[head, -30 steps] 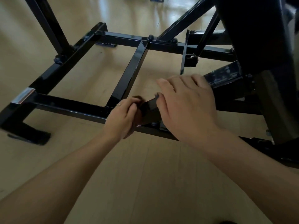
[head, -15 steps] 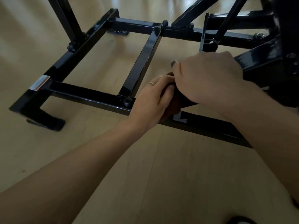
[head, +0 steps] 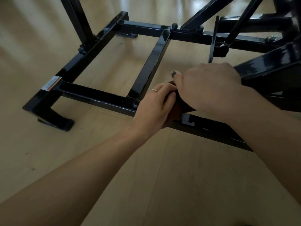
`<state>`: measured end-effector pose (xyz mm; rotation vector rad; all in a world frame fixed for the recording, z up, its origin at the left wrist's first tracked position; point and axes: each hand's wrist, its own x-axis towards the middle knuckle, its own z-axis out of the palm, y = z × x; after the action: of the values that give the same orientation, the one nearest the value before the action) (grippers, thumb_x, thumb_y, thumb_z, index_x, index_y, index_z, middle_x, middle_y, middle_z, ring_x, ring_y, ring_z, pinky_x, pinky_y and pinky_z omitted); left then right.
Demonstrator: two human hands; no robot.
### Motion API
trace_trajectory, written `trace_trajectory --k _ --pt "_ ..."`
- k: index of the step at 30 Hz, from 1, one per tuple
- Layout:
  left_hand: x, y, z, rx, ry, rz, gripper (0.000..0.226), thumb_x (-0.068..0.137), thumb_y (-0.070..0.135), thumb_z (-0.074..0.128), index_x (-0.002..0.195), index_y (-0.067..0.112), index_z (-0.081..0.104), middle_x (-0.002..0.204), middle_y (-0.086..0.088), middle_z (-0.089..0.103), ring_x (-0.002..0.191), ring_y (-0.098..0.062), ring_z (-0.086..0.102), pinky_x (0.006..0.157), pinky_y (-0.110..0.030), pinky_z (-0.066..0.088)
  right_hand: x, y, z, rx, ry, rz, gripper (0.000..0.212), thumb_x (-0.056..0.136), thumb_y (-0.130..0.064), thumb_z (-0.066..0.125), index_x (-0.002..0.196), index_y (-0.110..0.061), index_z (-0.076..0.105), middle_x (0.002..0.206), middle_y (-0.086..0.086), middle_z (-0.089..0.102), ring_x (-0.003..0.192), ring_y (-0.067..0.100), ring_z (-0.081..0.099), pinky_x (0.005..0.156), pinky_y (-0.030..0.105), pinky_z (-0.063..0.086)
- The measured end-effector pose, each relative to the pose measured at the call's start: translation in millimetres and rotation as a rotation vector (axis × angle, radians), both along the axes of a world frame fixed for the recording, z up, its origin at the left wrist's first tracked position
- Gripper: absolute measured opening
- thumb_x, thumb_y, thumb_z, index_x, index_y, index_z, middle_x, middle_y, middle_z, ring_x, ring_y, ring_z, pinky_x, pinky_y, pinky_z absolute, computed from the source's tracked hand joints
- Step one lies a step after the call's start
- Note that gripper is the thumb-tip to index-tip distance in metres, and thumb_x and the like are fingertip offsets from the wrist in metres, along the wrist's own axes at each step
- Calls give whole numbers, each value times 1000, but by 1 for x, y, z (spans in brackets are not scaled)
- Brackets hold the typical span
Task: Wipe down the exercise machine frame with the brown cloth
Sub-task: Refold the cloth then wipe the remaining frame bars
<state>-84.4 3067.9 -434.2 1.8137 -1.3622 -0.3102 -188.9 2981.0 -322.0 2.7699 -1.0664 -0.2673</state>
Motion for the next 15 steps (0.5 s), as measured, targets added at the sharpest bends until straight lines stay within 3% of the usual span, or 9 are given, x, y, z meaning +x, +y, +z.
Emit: trace_trajectory --k 2,4,6,8,11,15 --pt "-2 -4 5 -43 -38 -51 25 107 40 47 127 27 56 114 9 61 97 -10 62 82 -32 58 9 -5 -7 20 -12 28 21 111 -34 35 104 -18 47 77 7 48 63 20 47 51 33 30" --pt "11 -4 2 5 -88 -82 27 108 36 48 129 22 57 118 2 63 100 -17 64 84 -40 58 20 -6 -12 15 -30 98 24 111 -36 32 93 -22 37 76 6 47 63 20 47 49 32 27" --pt "33 1 -8 97 -196 -38 27 108 28 48 129 17 61 123 -3 64 104 -21 62 85 -45 56 34 -7 -22 51 -32 129 23 112 -38 26 95 -27 36 76 5 51 64 19 53 54 33 41" --pt "54 8 -20 170 -311 5 30 107 26 47 131 17 63 132 -4 62 117 -23 57 91 -45 54 44 -11 -35 82 74 125 22 111 -38 29 113 -26 48 81 4 51 71 20 56 66 38 50" --pt "65 10 -31 170 -395 -13 34 104 30 47 129 18 65 134 -4 62 124 -24 54 89 -42 56 49 -17 -46 56 303 144 29 108 -38 40 135 -29 43 83 3 46 68 21 44 60 40 37" --pt "62 7 -37 116 -371 58 30 101 33 48 121 20 67 125 -1 65 119 -23 55 77 -36 54 51 -21 -48 52 323 157 31 106 -36 45 136 -28 48 79 1 40 63 17 37 51 36 25"
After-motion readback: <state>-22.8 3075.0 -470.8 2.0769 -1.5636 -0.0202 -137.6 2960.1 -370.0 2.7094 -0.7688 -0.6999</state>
